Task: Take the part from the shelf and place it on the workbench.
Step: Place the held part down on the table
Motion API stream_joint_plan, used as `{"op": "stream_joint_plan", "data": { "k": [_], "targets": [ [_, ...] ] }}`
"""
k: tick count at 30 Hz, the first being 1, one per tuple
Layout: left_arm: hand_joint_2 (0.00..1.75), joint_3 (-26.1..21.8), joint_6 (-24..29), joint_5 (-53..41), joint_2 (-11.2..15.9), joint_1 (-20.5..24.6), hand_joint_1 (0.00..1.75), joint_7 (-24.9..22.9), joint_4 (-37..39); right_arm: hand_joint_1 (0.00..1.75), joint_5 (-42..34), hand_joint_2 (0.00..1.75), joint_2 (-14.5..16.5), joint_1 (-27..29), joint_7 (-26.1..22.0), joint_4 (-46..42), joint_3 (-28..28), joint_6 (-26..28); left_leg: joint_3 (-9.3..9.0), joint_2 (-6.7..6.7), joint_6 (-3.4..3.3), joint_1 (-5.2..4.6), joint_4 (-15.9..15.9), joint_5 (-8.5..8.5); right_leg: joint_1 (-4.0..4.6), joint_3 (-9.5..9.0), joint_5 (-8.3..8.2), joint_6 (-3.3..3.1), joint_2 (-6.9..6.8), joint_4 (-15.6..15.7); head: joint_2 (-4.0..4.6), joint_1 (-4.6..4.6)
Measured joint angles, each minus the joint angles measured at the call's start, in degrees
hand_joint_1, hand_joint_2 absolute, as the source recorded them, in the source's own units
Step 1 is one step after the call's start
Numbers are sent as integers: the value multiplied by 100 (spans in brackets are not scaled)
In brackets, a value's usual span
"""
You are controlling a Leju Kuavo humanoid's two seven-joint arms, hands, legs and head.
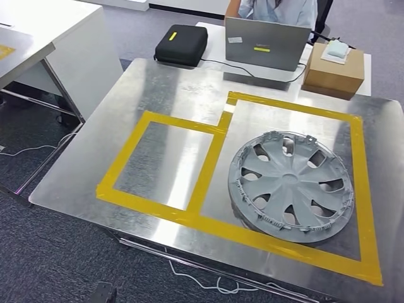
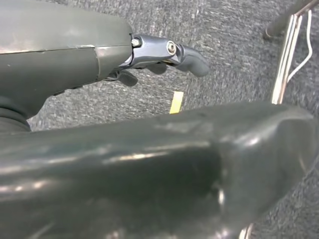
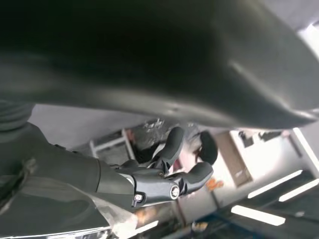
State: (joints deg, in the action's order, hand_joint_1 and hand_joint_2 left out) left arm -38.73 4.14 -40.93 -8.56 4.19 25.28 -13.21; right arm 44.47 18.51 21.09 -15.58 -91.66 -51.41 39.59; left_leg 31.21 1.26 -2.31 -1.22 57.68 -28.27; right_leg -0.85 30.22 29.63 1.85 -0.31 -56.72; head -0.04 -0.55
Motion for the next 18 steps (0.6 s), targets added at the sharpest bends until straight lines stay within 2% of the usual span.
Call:
{"op": "stream_joint_plan", "data": {
  "k": [2,4,5,7,8,9,10,11,13,14,15,17,18],
  "targets": [
    [0,-26,3,-12,3,2,0,5,-1,0,62,0,39,-539,-497,551,-787,10,-25,-2,-38,-17,-58,51,-17,-26,-55,46,-1,57,0,13],
    [0,-54,5,-26,-13,4,0,5,-1,0,208,0,77,-1038,-820,1086,-1607,19,-160,11,-116,14,-340,201,-2,-34,-22,64,2,75,0,17],
    [0,-67,6,-33,-25,5,0,3,0,0,272,0,89,-1233,-905,1330,-1982,22,-226,14,-145,42,-486,281,7,20,72,69,13,-38,0,9],
    [0,-92,6,-39,-38,-4,0,0,1,0,332,0,96,-1523,-949,1740,-2586,25,-269,15,-145,88,-621,367,-15,321,400,106,32,-637,0,-13],
    [0,-104,6,-40,-39,-12,0,-2,1,0,364,0,99,-1625,-911,1898,-2806,25,-253,17,-122,103,-615,374,-45,496,537,144,36,-980,0,-18],
    [0,-118,7,-40,-40,-21,0,-3,1,0,436,0,103,-1707,-799,2046,-2985,25,-236,20,-87,119,-597,371,-81,614,593,188,33,-1209,0,-20],
    [0,-132,8,-40,-44,-28,0,-3,2,0,563,0,106,-1768,-601,2189,-3126,25,-218,22,-42,145,-565,363,-121,631,544,239,27,-1238,0,-19],
    [0,-150,10,-39,-50,-31,0,-2,3,0,754,0,109,-1819,-319,2344,-3239,25,-190,22,16,185,-509,345,-164,531,392,295,19,-1041,0,-19],
    [0,-198,15,-38,-44,-37,0,4,4,0,1233,0,135,-1918,378,2747,-3407,22,-87,19,180,267,-294,258,-233,207,98,422,21,-394,-1,-36],
    [0,-227,18,-37,-41,-39,0,10,3,0,1454,0,153,-1966,719,2980,-3463,22,-25,14,261,289,-162,199,-245,107,34,408,42,-194,-1,-47],
    [0,-256,22,-35,-33,-41,0,16,3,0,1618,0,172,-2009,1002,3214,-3508,22,25,10,324,294,-58,153,-242,80,42,354,64,-138,-2,-55],
    [0,-301,30,-32,-39,-48,0,24,4,0,1790,0,192,-2062,1348,3605,-3559,25,70,3,382,291,30,131,-223,136,67,167,96,-257,-2,-43],
    [0,-315,32,-31,-41,-55,0,25,4,0,1822,0,200,-2077,1419,3760,-3572,26,85,-2,399,298,42,124,-221,171,56,108,93,-292,-2,-31]
  ]
}}
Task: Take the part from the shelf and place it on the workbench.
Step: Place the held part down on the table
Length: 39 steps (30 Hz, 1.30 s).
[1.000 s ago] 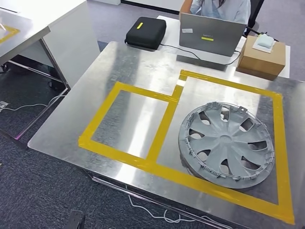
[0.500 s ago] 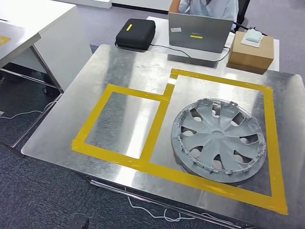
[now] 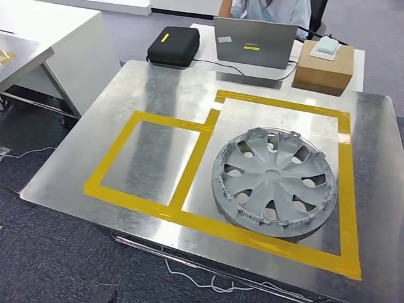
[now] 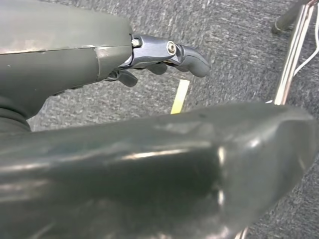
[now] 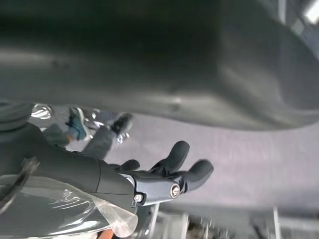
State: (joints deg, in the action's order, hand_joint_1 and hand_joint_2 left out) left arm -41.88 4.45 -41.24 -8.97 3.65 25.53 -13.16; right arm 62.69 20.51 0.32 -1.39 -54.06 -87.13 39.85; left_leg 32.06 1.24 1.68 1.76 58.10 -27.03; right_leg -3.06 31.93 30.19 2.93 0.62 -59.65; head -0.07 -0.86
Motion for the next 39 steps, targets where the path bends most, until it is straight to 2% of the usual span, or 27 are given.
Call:
{"op": "stream_joint_plan", "data": {
  "k": [2,5,6,7,8,11,12,13,15,16,17,18,20,21,22,23,24,26,28,29,31,32,34,36,37,38,39],
  "targets": [
    [0,-25,2,1,-5,-12,0,-1,1,0,52,0,16,-27,75,246,-4,1,98,-14,25,16,206,-232,12,82,-60,-101,-1,-30,1,21],
    [0,-69,16,-8,-5,-11,0,-2,1,0,313,0,23,-65,257,706,-2,-2,427,-40,12,15,1211,-964,71,223,-175,-201,-7,-29,1,49],
    [0,-82,24,-10,-6,-12,0,-3,1,0,449,0,26,-79,312,925,-1,-11,486,-46,-6,7,1494,-1109,99,273,-211,-217,-11,-30,0,52],
    [0,-93,32,-11,-7,-14,0,-4,1,0,579,0,28,-100,350,1164,0,-31,453,-50,-40,-9,1587,-1145,127,324,-249,-230,-11,-30,0,52],
    [0,-102,41,-13,-8,-14,0,-4,1,0,675,0,31,-122,368,1384,1,-60,332,-54,-85,-33,1482,-1091,151,371,-288,-237,-8,-30,0,52],
    [0,-125,57,-16,-2,15,0,-4,1,0,846,0,25,-170,354,1943,10,-147,-438,-88,-297,-156,323,-726,197,480,-422,-230,4,-20,0,50],
    [0,-136,61,-17,1,30,0,-3,1,0,886,0,11,-177,326,2110,13,-188,-618,-96,-342,-195,16,-646,201,495,-470,-208,-1,-7,0,50],
    [0,-148,65,-17,4,41,0,-1,1,0,927,0,-8,-184,279,2273,16,-255,-687,-101,-356,-225,-128,-611,196,500,-516,-177,-10,12,0,48],
    [0,-173,72,-21,3,36,0,2,1,0,1034,0,-62,-188,148,2538,24,-471,-645,-94,-339,-250,-186,-498,178,504,-617,-94,-24,70,0,51],
    [0,-186,72,-24,5,29,0,2,2,0,1091,0,-92,-186,75,2658,33,-615,-607,-82,-345,-245,-219,-418,171,527,-590,-64,-27,68,0,50],
    [0,-199,73,-29,8,26,0,3,2,0,1140,0,-125,-182,0,2773,50,-781,-550,-70,-368,-238,-251,-331,171,577,-450,-44,-29,-8,0,41],
    [0,-214,73,-37,11,24,0,5,3,0,1180,0,-161,-180,-80,2886,72,-953,-476,-57,-395,-230,-278,-244,176,645,-201,-37,-31,-189,0,29],
    [0,-238,73,-56,15,20,0,10,3,0,1242,0,-226,-187,-236,3084,116,-1289,-298,-36,-440,-248,-276,-104,187,789,415,-37,-33,-838,0,7],
    [0,-247,73,-64,15,15,0,12,3,0,1278,0,-252,-194,-309,3167,137,-1436,-205,-25,-445,-262,-268,-36,194,816,583,-36,-34,-1166,0,4],
    [0,-253,73,-68,13,13,0,14,3,0,1312,0,-281,-198,-378,3242,161,-1572,-104,-12,-446,-273,-254,33,201,783,607,-34,-34,-1385,0,5],
    [0,-257,73,-70,11,13,0,15,3,0,1341,0,-305,-201,-445,3310,188,-1690,2,-2,-442,-280,-232,99,207,663,496,-35,-36,-1427,0,4],
    [0,-263,73,-70,10,13,0,16,3,0,1361,0,-327,-204,-500,3369,217,-1780,109,4,-433,-283,-201,159,211,441,326,-40,-41,-1270,0,5],
    [0,-281,73,-70,8,16,0,21,3,0,1377,0,-358,-220,-572,3460,263,-1879,293,7,-398,-293,-103,250,222,-231,163,-59,-74,-504,0,2],
    [0,-300,75,-70,8,17,0,34,3,0,1402,0,-374,-241,-614,3525,298,-1930,402,15,-346,-304,-11,329,238,-707,320,-116,-99,212,0,9],
    [0,-312,77,-70,8,15,0,42,3,0,1419,0,-379,-241,-636,3554,313,-1957,430,21,-317,-306,4,376,252,-787,384,-157,-98,382,0,12],
    [0,-343,82,-70,24,5,0,61,3,0,1461,0,-387,-222,-669,3616,343,-2013,469,13,-253,-291,9,429,247,-712,334,-251,-99,434,0,9],
    [0,-359,84,-69,31,-9,0,70,3,0,1479,0,-392,-213,-674,3640,359,-2037,499,-10,-211,-278,67,321,236,-658,272,-296,-108,440,0,17],
    [0,-388,88,-66,39,-36,0,88,3,0,1521,0,-400,-207,-684,3677,394,-2080,609,-57,-112,-228,503,-205,215,-516,135,-351,-119,443,0,45],
    [0,-411,90,-62,39,-47,0,98,3,0,1551,0,-408,-204,-694,3699,414,-2113,708,-68,-31,-166,1229,-715,212,-363,4,-351,-120,429,0,64],
    [0,-421,92,-61,40,-47,0,100,3,0,1558,0,-411,-205,-695,3710,420,-2125,696,-68,-3,-137,1487,-787,208,-293,-58,-336,-122,414,0,62],
    [0,-428,94,-60,43,-46,0,101,3,0,1562,0,-415,-206,-696,3719,428,-2131,611,-69,18,-109,1567,-731,199,-220,-115,-317,-123,391,0,63],
    [0,-434,97,-60,44,-46,0,102,3,0,1563,0,-419,-206,-697,3726,437,-2135,418,-70,38,-83,1414,-589,184,-146,-168,-292,-120,362,0,63]
  ]
}}
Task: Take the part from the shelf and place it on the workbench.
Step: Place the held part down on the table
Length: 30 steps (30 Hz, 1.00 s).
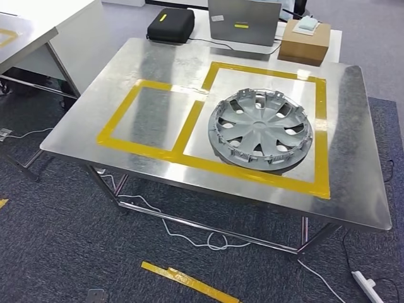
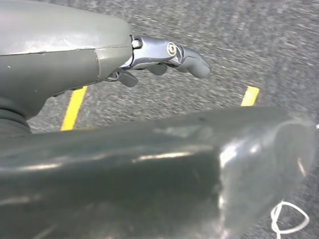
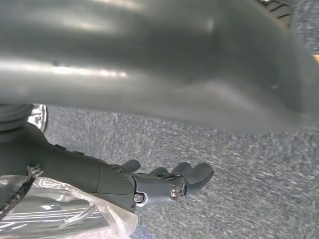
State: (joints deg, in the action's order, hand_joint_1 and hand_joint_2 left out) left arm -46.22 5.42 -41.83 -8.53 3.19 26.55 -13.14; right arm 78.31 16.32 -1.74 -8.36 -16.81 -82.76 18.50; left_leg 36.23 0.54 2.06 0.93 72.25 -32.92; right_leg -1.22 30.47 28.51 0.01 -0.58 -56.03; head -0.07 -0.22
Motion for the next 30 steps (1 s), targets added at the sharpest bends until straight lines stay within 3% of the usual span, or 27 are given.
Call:
{"op": "stream_joint_plan", "data": {
  "k": [1,3,4,5,7,8,10,12,13,14,17,19,20,23,24,26,28,30],
  "targets": [
    [0,-3,2,0,2,1,0,1,0,0,0,0,-1,-2,-1,7,10,-3,-288,-6,18,25,-353,148,-15,72,-47,32,5,-33,0,1],
    [0,-5,4,0,-4,10,0,4,0,0,2,0,-6,-5,-1,18,23,-5,-874,-64,27,45,-1214,237,-32,200,-130,115,24,-91,0,18],
    [0,-7,5,0,-7,13,0,4,0,0,5,0,-8,-8,-3,22,26,-5,-1029,-94,4,39,-1496,207,-31,242,-177,159,30,-105,0,28],
    [0,-8,5,-1,-10,13,0,5,0,0,10,0,-10,-8,-4,26,28,-6,-1070,-119,-36,22,-1623,172,-33,277,-228,202,35,-103,0,36],
    [0,-12,5,-2,-11,6,0,5,0,0,15,0,-12,6,-8,36,35,-7,-971,-102,-171,-5,-1657,238,-49,339,-309,286,41,-81,0,36],
    [0,-13,6,-1,-13,5,0,5,0,0,14,0,-13,17,-8,40,38,-8,-905,-86,-245,-14,-1663,301,-60,395,-235,311,42,-117,0,34],
    [0,-19,8,3,-3,9,0,8,0,0,16,0,-20,31,-10,49,49,-11,-743,-54,-370,-38,-1680,446,-61,570,234,320,45,-515,0,11],
    [0,-37,10,7,6,9,0,13,0,0,36,0,-34,30,-35,52,65,-24,-557,-37,-437,-105,-1673,589,-27,767,792,296,45,-1286,0,-16],
    [0,-47,10,6,5,8,0,16,0,0,53,0,-44,28,-68,52,74,-32,-459,-27,-459,-143,-1667,661,-1,799,900,274,46,-1606,0,-20],
    [0,-54,8,4,3,8,0,21,0,0,67,0,-53,28,-116,52,86,-41,-361,-16,-476,-180,-1659,732,32,747,866,239,47,-1764,0,-20],
    [0,-60,-6,-7,1,7,0,38,0,0,82,0,-72,31,-259,52,111,-65,-185,-8,-498,-244,-1648,866,114,361,472,135,47,-1514,0,-17],
    [0,-60,-10,-9,1,8,0,41,0,0,80,0,-74,31,-280,52,112,-71,-168,-8,-500,-251,-1648,880,125,285,416,119,47,-1420,0,-18],
    [0,-60,-13,-10,0,8,0,45,0,0,76,0,-75,28,-303,52,112,-79,-151,-8,-501,-258,-1648,899,141,161,378,93,46,-1249,0,-19],
    [0,-66,-25,-32,-15,12,0,90,0,0,40,0,-118,-5,-493,58,121,-157,-5,9,-446,-292,-1666,1142,227,-664,359,-60,26,148,0,-19],
    [0,-68,-26,-40,-16,10,0,102,0,0,32,0,-132,-11,-537,63,125,-178,52,1,-398,-293,-1649,1140,228,-804,344,-107,16,464,0,-21],
    [0,-72,-26,-52,-7,1,0,104,0,0,34,0,-138,-1,-548,72,125,-189,168,-31,-295,-250,-1341,757,181,-711,190,-165,-1,481,0,-17],
    [0,-74,-26,-67,-9,-1,0,106,0,0,44,0,-142,-1,-564,72,125,-197,350,-41,-193,-165,-561,207,154,-563,98,-168,-7,419,0,-1],
    [0,-76,-25,-77,-7,4,0,108,0,0,62,0,-143,-4,-580,73,127,-206,387,-40,-97,-74,-4,8,112,-387,50,-134,-14,313,0,-1]
  ]
}}
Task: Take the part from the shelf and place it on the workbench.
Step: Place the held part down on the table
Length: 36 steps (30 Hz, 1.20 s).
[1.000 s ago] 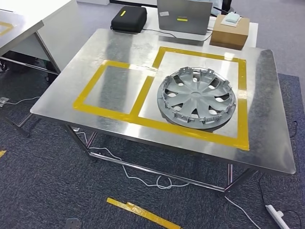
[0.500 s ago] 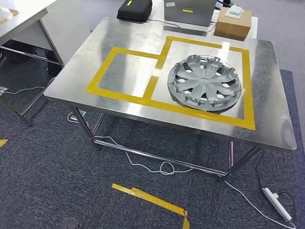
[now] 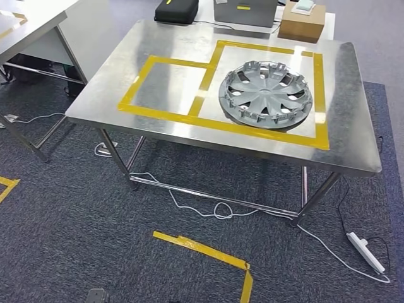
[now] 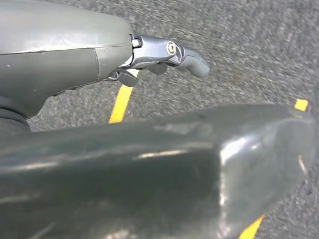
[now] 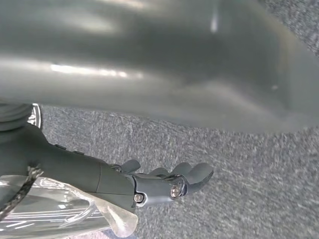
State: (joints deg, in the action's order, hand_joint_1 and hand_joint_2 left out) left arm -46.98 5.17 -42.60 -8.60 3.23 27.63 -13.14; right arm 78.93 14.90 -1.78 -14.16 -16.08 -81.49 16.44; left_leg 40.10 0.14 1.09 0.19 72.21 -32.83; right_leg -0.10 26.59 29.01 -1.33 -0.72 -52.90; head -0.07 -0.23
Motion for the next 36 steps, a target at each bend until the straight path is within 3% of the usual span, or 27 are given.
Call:
{"op": "stream_joint_plan", "data": {
  "k": [1,3,5,6,9,11,13,14,15,17,19,21,22,24,25,26,28,29,30,31,32,33,34,36],
  "targets": [
    [0,-3,1,-1,4,2,0,2,0,0,14,0,0,-4,-6,2,2,3,-126,1,44,44,-50,66,-27,80,-10,19,-2,-66,0,0],
    [0,-16,3,4,15,8,0,7,0,0,48,0,1,-17,-14,13,18,33,-627,-2,128,126,-737,310,-81,215,-6,72,2,-206,0,3],
    [0,-38,2,27,16,17,0,16,0,0,87,0,3,-44,-20,28,42,71,-1003,-32,135,142,-1360,407,-97,330,-6,164,13,-333,0,17],
    [0,-52,3,44,15,17,0,24,0,0,107,0,3,-55,-21,38,57,84,-1053,-46,109,131,-1470,385,-94,370,-21,217,19,-368,0,23],
    [0,-114,5,105,25,11,0,68,0,0,167,0,3,-66,-21,74,108,96,-985,-41,-61,102,-1491,445,-111,432,-19,352,30,-417,0,23],
    [0,-155,5,132,28,16,0,96,0,0,199,0,3,-66,-36,93,140,96,-869,-21,-200,94,-1514,554,-120,575,342,384,41,-734,0,-2],
    [0,-182,7,137,27,17,0,105,0,0,221,0,2,-77,-67,107,168,94,-712,-15,-274,57,-1513,675,-110,781,883,376,50,-1411,0,-25],
    [0,-196,7,137,27,13,0,105,0,0,236,0,1,-82,-84,112,179,93,-627,-15,-285,35,-1511,742,-100,839,1045,366,52,-1740,0,-26],
    [0,-209,7,136,30,11,0,105,0,0,256,0,0,-85,-99,115,194,93,-540,-16,-293,11,-1508,810,-87,834,1064,347,52,-1941,0,-25],
    [0,-243,5,138,39,8,0,105,0,0,309,0,-2,-87,-113,117,239,92,-366,-28,-298,-29,-1505,954,-52,567,758,280,61,-1810,0,-25],
    [0,-275,4,143,46,9,0,104,0,0,353,0,-3,-100,-114,117,287,92,-227,-55,-280,-58,-1500,1098,7,-26,495,173,126,-1033,0,-24],
    [0,-303,7,146,45,9,0,102,0,0,388,0,-3,-113,-123,123,327,92,-157,-77,-240,-75,-1506,1244,52,-553,551,110,195,-207,0,-18],
    [0,-312,9,146,45,6,0,101,0,0,402,0,-3,-112,-130,130,349,92,-145,-86,-212,-75,-1527,1324,70,-663,595,101,205,-1,0,-20],
    [0,-328,15,145,52,-13,0,99,0,0,418,0,2,-95,-139,149,384,92,-119,-107,-151,-62,-1576,1431,71,-593,508,84,156,46,0,-22],
    [0,-337,19,145,56,-27,0,96,1,0,419,0,7,-85,-139,156,397,93,-91,-110,-118,-54,-1531,1322,61,-526,438,50,122,39,0,-16],
    [0,-345,22,145,58,-40,0,94,1,0,421,0,11,-73,-138,162,406,94,-52,-108,-85,-43,-1377,1081,48,-444,358,15,83,34,0,2],
    [0,-355,27,144,56,-52,0,90,2,0,427,0,14,-53,-139,166,415,94,45,-89,-19,-5,-719,383,42,-247,222,-32,8,-14,0,30],
    [0,-357,28,144,54,-53,0,90,2,0,430,0,14,-44,-140,167,418,94,77,-86,14,14,-312,147,43,-131,159,-31,-33,-53,0,37],
    [0,-357,28,143,53,-52,0,90,2,0,430,0,14,-40,-140,167,420,94,73,-84,41,31,19,67,43,-8,101,-22,-75,-104,0,35],
    [0,-357,28,143,53,-52,0,90,2,0,430,0,14,-40,-140,168,421,94,10,-81,59,47,208,132,42,110,49,-10,-112,-164,0,38],
    [0,-358,29,143,53,-52,0,90,2,0,430,0,14,-42,-140,168,422,94,-138,-73,70,61,199,286,39,234,-1,5,-145,-233,0,38],
    [0,-358,29,143,54,-51,0,90,2,0,430,0,14,-47,-140,168,423,94,-377,-55,71,72,-3,427,35,349,-48,25,-172,-304,0,38],
    [0,-359,30,143,54,-46,0,90,2,0,431,0,14,-50,-141,168,423,94,-703,-22,65,76,-371,457,39,453,-91,51,-190,-369,0,41],
    [0,-361,33,143,55,-30,0,92,1,0,436,0,16,-57,-150,168,426,92,-1278,32,4,57,-1189,277,49,602,-179,114,-223,-461,0,38]
  ]
}}
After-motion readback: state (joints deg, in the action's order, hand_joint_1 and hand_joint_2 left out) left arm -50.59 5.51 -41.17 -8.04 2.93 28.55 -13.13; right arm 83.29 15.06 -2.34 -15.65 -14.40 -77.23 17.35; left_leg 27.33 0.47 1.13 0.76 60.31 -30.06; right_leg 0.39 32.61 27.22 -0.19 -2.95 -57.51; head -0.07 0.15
